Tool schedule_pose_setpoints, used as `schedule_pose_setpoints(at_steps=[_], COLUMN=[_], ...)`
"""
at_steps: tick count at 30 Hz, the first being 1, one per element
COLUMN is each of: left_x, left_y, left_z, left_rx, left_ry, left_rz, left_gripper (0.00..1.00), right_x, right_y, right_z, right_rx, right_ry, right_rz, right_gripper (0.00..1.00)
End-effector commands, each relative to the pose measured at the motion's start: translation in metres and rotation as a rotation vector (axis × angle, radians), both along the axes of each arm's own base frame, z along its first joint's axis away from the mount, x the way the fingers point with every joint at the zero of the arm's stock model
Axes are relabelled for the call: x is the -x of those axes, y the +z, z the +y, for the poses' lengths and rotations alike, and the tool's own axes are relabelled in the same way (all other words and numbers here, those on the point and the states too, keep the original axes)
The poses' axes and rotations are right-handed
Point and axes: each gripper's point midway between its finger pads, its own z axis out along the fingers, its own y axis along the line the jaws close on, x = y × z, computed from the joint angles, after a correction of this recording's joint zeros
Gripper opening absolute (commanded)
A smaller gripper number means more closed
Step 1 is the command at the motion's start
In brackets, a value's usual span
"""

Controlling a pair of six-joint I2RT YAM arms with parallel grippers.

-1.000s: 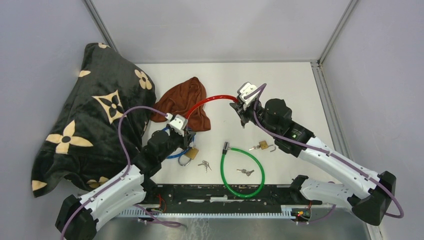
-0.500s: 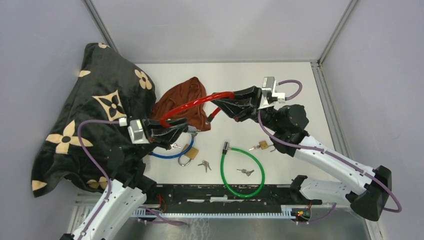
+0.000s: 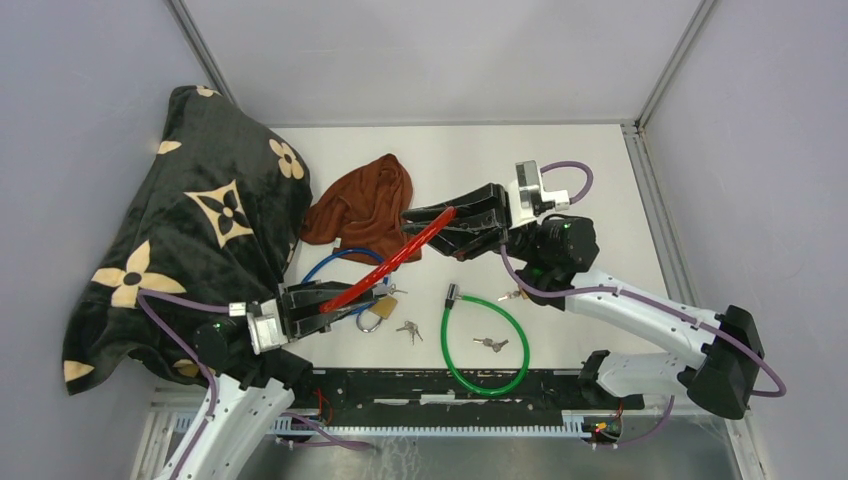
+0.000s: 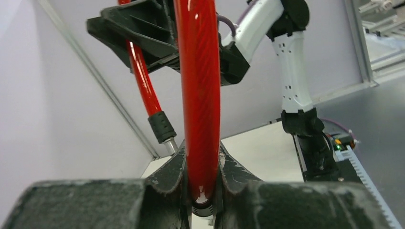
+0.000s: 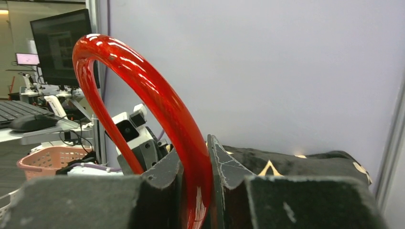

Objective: Lock with the key
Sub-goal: Adjust the lock.

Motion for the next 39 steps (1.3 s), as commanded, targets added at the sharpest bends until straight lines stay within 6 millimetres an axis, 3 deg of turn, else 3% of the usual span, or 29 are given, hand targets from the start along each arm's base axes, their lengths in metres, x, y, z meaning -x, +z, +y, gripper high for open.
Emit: schedule_pose_setpoints(at_steps=[1,7,10,11,13,15,17,19,20,22,26,28,29,33,36,39], left_x=[0.032,0.037,0.026,0.014,-0.031,-0.079,-0.109,-0.118,-0.119,-0.116,-0.114,-0.131,-0.143,-0.172,-0.174,-0.180], left_y=[0.008,0.012,0.018,0.025,0.032,0.011,-0.010,-0.025,-0.030,-0.034,-0.032,-0.045,-0.061,-0.102,-0.104,-0.098], left_z=[-0.002,-0.005,-0.005,-0.004,0.003,0.013,0.022,0.022,0.020,0.016,0.014,0.023,0.030,0.062,0.067,0.074], left_rx=[-0.075,-0.097,-0.067,-0.015,0.102,0.147,0.164,0.128,0.111,0.087,0.078,0.067,0.042,0.001,0.000,0.022], left_ry=[-0.075,-0.121,-0.089,-0.045,0.105,0.281,0.410,0.446,0.446,0.422,0.408,0.509,0.584,0.836,0.867,0.904], left_rz=[-0.323,-0.340,-0.271,-0.169,0.103,0.345,0.467,0.500,0.506,0.495,0.473,0.521,0.575,0.709,0.700,0.647], left_gripper=[0.02,0.02,0.02,0.02,0.02,0.02,0.02,0.02,0.02,0.02,0.02,0.02,0.02,0.02,0.02,0.02], right_x=[0.035,0.038,0.034,0.029,0.015,-0.002,-0.013,-0.010,-0.007,-0.005,-0.008,-0.006,-0.005,-0.014,-0.040,-0.042], right_y=[0.059,0.045,0.040,0.035,0.023,-0.001,-0.036,-0.079,-0.102,-0.130,-0.159,-0.166,-0.169,-0.179,-0.193,-0.193], right_z=[-0.043,-0.039,-0.037,-0.034,-0.034,-0.030,-0.019,-0.005,-0.001,-0.001,-0.020,-0.032,-0.037,-0.056,-0.077,-0.096], right_rx=[-0.213,-0.186,-0.164,-0.135,-0.061,0.063,0.235,0.421,0.510,0.617,0.706,0.728,0.746,0.818,0.888,0.874], right_ry=[0.041,0.051,0.019,-0.011,-0.130,-0.269,-0.325,-0.273,-0.234,-0.196,-0.231,-0.238,-0.238,-0.283,-0.413,-0.440], right_rz=[-0.080,-0.061,-0.063,-0.060,-0.083,-0.144,-0.224,-0.317,-0.347,-0.365,-0.397,-0.402,-0.398,-0.346,-0.257,-0.241], right_gripper=[0.00,0.00,0.00,0.00,0.00,0.00,0.02,0.16,0.28,0.47,0.78,0.89,0.96,0.98,0.98,0.98])
